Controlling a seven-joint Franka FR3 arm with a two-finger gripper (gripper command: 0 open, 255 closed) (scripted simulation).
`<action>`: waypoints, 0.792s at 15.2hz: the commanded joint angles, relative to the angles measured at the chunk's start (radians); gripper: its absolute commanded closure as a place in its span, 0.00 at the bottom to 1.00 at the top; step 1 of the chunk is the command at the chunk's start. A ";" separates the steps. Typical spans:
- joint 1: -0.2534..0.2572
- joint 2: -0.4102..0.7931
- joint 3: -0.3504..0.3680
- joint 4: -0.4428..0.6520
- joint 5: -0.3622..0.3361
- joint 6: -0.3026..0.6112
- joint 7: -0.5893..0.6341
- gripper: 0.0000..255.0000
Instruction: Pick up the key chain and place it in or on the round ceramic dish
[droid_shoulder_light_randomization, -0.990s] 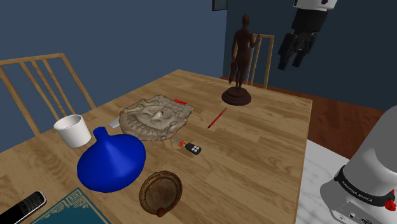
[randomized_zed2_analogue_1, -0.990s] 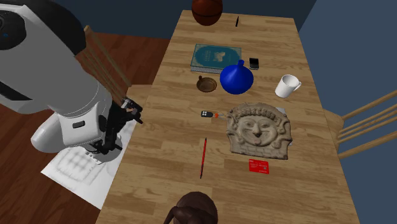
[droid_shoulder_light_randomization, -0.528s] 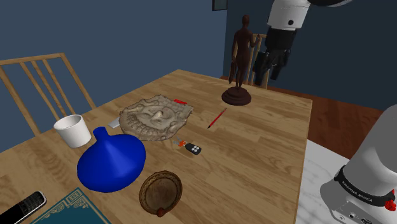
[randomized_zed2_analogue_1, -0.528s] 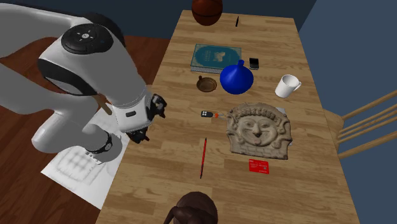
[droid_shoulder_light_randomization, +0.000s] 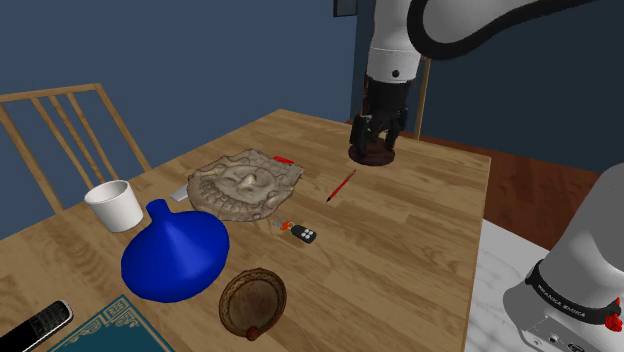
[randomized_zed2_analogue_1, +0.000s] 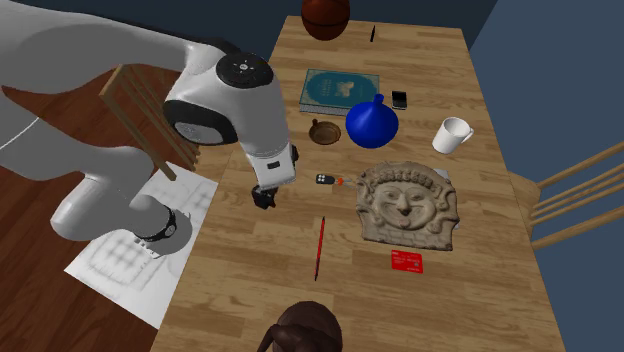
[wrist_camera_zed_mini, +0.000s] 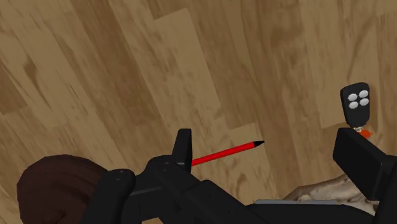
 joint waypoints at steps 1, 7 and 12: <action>0.004 0.071 0.032 0.028 -0.009 0.038 0.030 0.00; 0.022 0.288 0.122 0.135 -0.072 0.123 0.143 0.00; 0.053 0.486 0.173 0.256 -0.165 0.164 0.251 0.00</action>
